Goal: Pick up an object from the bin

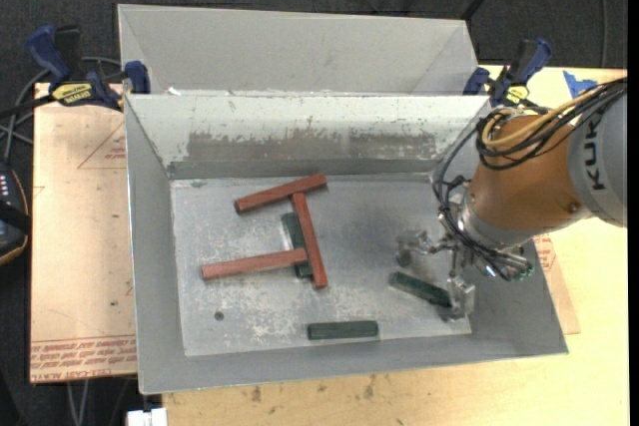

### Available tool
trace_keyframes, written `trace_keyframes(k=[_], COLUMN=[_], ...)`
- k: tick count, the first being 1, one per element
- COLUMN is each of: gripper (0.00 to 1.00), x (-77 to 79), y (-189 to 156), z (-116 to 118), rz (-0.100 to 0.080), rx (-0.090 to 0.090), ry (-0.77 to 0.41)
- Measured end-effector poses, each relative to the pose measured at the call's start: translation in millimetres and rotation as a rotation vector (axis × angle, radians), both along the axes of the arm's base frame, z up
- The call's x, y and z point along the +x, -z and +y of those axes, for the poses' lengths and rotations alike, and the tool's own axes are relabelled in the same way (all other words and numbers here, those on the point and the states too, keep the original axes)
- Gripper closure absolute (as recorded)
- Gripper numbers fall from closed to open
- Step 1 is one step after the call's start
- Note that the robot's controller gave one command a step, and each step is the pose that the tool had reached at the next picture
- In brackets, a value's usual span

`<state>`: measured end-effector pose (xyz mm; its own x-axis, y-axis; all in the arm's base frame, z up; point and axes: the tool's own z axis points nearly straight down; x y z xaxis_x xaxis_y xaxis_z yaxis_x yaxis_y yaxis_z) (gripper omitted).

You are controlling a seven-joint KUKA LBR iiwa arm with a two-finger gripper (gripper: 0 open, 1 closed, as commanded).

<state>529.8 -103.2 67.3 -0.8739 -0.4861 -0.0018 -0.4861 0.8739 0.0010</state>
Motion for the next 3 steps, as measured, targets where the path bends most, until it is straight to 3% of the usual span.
trace_keyframes(k=[1,2,3], gripper=[0.00,1.00,1.00], x=[-28.1,-28.6,-20.6], y=[-4,-3,-172], z=[38,35,66], rz=[-0.006,-0.001,-0.011], rx=[0.001,0.000,-0.002], ry=[-0.012,-0.008,-0.076])
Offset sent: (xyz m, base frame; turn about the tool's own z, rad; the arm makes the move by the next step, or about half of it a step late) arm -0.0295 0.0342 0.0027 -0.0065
